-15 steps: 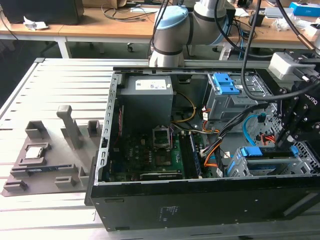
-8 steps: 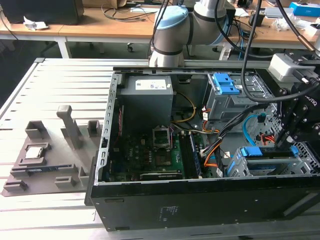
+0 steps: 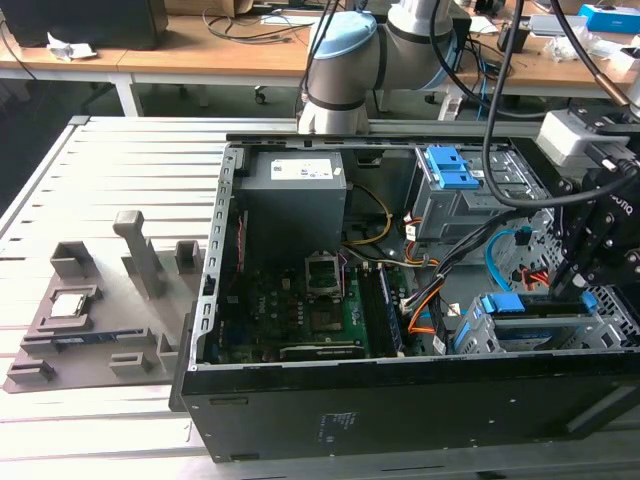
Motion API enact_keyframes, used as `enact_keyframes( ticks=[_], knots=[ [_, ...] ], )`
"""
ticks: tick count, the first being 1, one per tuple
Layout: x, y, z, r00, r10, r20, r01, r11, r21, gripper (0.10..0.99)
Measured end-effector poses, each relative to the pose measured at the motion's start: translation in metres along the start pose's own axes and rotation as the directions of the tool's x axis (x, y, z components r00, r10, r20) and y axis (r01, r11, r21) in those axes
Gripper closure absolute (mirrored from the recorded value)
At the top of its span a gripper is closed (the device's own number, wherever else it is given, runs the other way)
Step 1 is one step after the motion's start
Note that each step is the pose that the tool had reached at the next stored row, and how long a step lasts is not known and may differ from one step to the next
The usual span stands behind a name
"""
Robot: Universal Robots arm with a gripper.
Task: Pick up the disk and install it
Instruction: 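Insert the first disk wire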
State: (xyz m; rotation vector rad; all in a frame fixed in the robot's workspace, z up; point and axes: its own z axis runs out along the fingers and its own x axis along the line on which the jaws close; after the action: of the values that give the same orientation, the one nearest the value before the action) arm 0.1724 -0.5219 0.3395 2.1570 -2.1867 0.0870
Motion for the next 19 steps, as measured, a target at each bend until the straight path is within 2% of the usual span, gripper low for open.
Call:
enact_keyframes(
  ticks=[14, 16, 17, 19],
  knots=[
    [0.0008, -0.0009, 0.0049, 1.0000, 0.002, 0.0008, -0.002, 1.0000, 0.000, 0.918],
    [0.0008, -0.0009, 0.0055, 1.0000, 0.002, 0.0019, -0.002, 1.0000, 0.000, 0.906],
    [0.0008, -0.0009, 0.0051, 1.0000, 0.002, 0.0012, -0.002, 1.0000, 0.000, 0.843],
    [0.0010, -0.0009, 0.0044, 1.0000, 0.002, 0.0005, -0.002, 1.0000, 0.000, 0.843]
  ],
)
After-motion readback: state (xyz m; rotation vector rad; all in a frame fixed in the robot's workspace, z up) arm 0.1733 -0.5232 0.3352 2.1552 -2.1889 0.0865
